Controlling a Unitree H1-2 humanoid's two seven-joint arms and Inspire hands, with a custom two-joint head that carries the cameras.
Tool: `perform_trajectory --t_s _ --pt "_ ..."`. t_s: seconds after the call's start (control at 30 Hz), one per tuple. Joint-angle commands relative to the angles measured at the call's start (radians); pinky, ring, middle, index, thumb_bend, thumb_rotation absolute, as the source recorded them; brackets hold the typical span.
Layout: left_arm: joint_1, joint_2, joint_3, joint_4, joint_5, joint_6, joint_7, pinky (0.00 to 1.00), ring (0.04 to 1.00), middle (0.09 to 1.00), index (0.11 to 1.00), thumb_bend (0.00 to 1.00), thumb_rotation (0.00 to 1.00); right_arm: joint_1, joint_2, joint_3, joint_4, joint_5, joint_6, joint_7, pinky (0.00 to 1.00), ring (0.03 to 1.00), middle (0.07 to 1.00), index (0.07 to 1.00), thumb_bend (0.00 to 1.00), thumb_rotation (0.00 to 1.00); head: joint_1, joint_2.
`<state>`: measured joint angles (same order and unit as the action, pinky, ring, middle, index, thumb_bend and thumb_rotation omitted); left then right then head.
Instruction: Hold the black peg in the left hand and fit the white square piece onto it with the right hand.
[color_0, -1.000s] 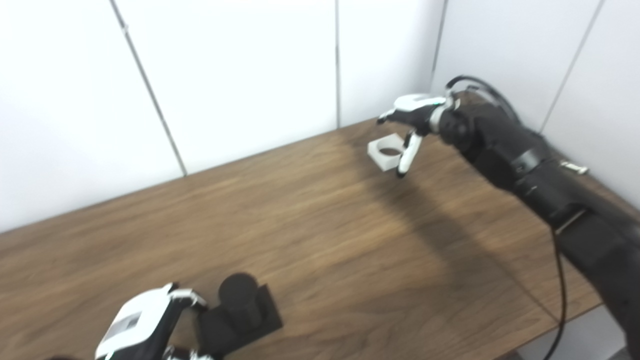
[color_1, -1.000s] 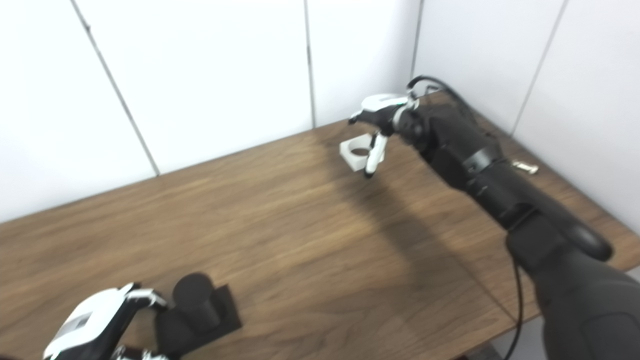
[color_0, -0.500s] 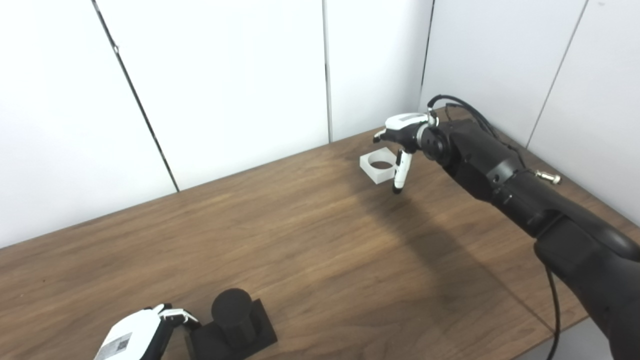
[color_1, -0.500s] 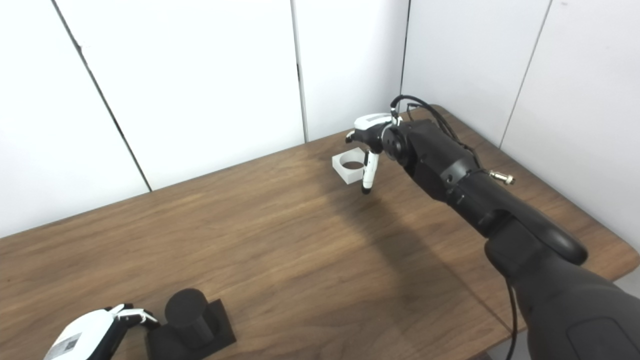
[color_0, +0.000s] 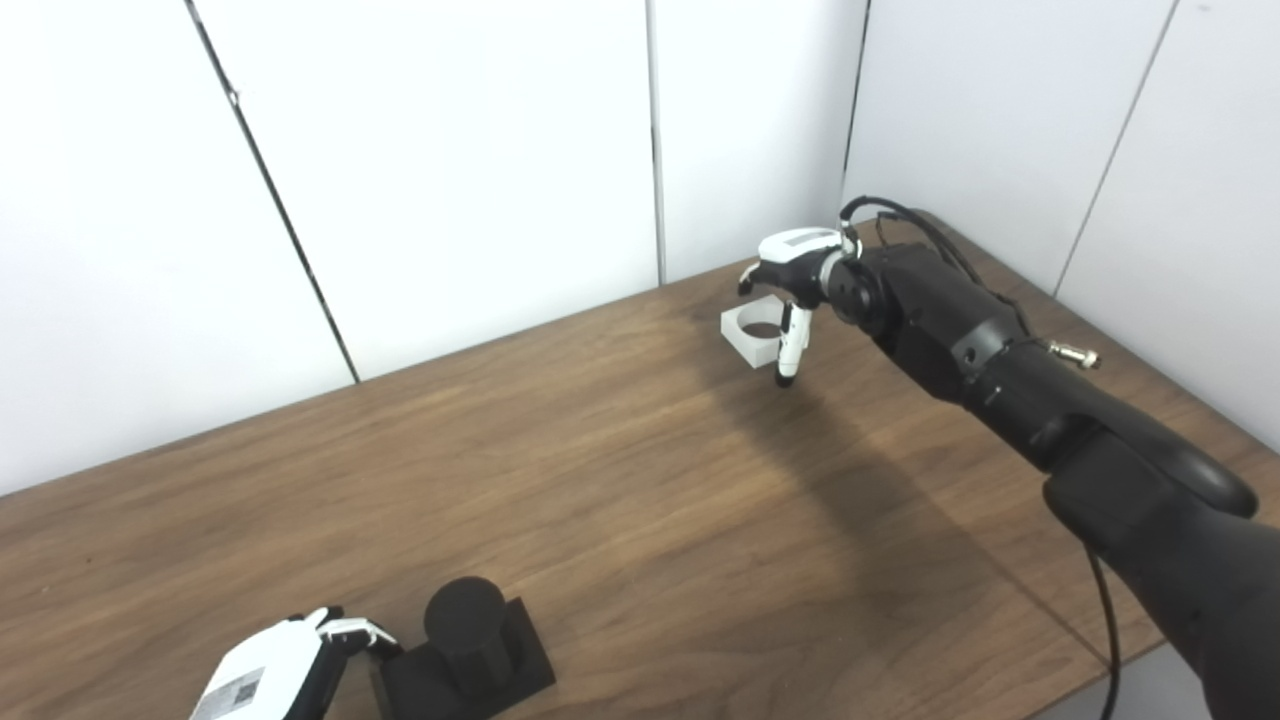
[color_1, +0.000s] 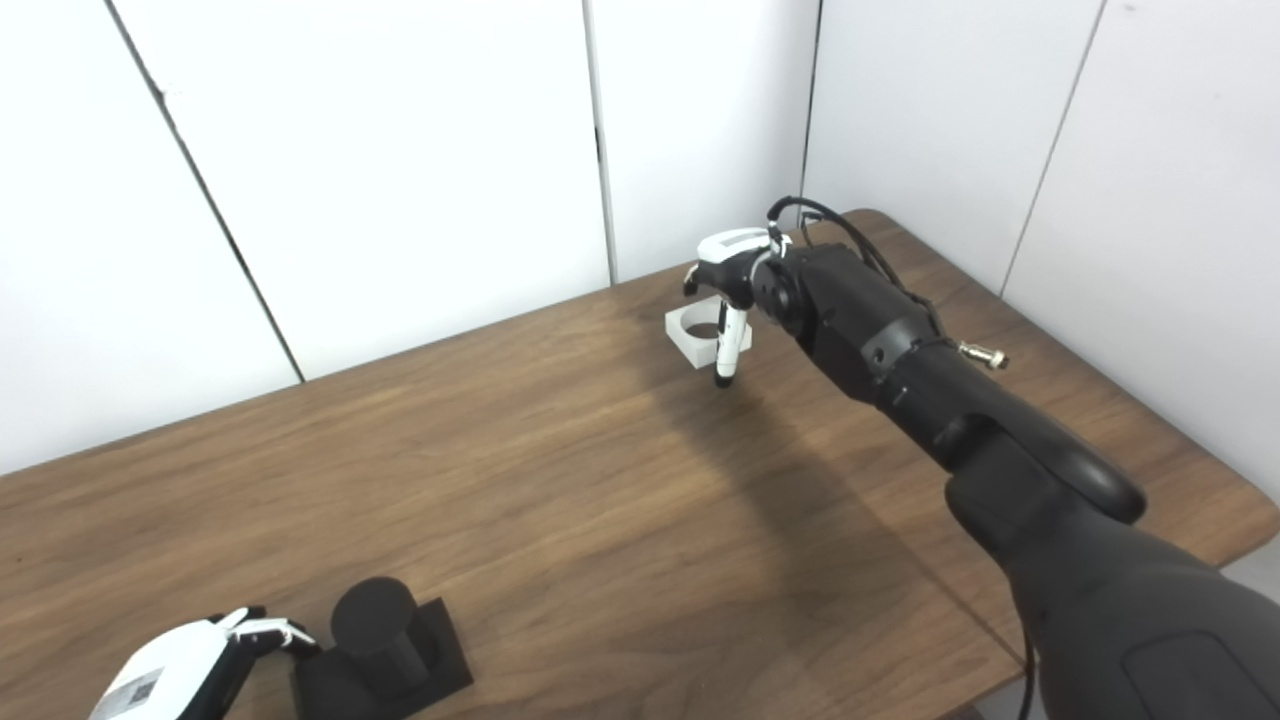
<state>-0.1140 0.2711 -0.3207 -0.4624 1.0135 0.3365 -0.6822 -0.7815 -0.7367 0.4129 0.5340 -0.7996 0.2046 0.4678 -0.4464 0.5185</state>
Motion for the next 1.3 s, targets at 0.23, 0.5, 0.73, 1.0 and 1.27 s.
perform_trajectory --t_s 0.23,0.5,0.73,1.0,1.27 --pt "0.049 0.028 -0.008 0.023 0.023 0.037 -0.040 1.00 0.964 0.837 0.485 0.52 0.05 -0.018 -0.004 -0.010 0.019 -0.023 -0.106 -0.182 0.93 0.914 0.859 0.758 0.91 0.17 0.004 0.001" --pt "0.053 0.032 -0.018 0.021 0.022 0.040 -0.030 1.00 0.955 0.832 0.485 0.52 0.05 -0.013 0.006 -0.012 0.050 -0.023 -0.112 -0.208 0.92 0.914 0.854 0.717 0.89 0.16 0.006 0.004" --pt "0.055 0.033 -0.017 0.015 0.017 0.044 -0.034 1.00 0.961 0.838 0.485 0.52 0.05 -0.009 0.007 -0.005 0.067 -0.023 -0.121 -0.224 0.89 0.903 0.846 0.687 0.89 0.17 0.008 0.009" --pt "0.057 0.032 -0.015 0.008 0.016 0.050 -0.038 1.00 0.965 0.840 0.485 0.51 0.05 -0.009 -0.004 -0.004 0.072 -0.026 -0.106 -0.207 0.89 0.917 0.852 0.693 0.88 0.16 0.008 0.014" --pt "0.055 0.032 -0.017 0.006 0.023 0.054 -0.044 1.00 0.966 0.842 0.486 0.51 0.05 0.006 -0.018 -0.003 0.066 -0.026 -0.121 -0.212 0.83 0.891 0.823 0.560 0.65 0.15 0.010 0.018"
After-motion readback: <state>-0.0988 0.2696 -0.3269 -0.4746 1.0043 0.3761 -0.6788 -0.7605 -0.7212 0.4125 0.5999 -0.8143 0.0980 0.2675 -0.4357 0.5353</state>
